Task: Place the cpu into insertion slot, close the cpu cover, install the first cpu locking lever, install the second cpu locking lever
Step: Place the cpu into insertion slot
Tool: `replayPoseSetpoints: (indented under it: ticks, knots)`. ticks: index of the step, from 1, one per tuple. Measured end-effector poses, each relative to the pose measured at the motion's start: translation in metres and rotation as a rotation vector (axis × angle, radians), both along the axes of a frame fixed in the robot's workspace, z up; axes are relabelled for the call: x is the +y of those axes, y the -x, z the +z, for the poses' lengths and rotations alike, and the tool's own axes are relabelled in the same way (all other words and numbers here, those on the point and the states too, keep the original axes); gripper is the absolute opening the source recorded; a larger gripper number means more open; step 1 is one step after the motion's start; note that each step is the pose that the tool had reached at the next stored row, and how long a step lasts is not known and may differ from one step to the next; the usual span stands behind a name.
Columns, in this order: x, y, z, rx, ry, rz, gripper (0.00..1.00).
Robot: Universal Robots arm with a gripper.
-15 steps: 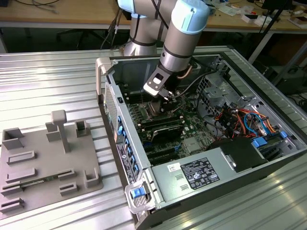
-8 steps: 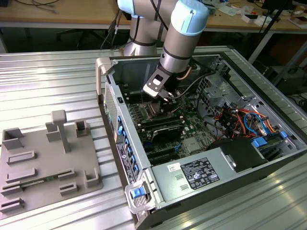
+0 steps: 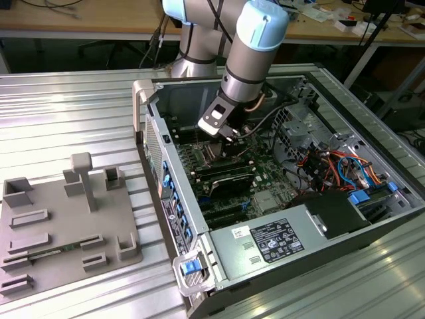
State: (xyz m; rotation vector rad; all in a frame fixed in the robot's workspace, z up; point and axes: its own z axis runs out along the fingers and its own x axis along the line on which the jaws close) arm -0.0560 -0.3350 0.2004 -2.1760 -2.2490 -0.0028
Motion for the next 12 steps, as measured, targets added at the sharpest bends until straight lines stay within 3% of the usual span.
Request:
replayPoseSetpoints:
  ticks: [12]
  knots:
    - [-0.0008,-0.0002,-0.0047,0.0005,0.0007,-0.006,0.55]
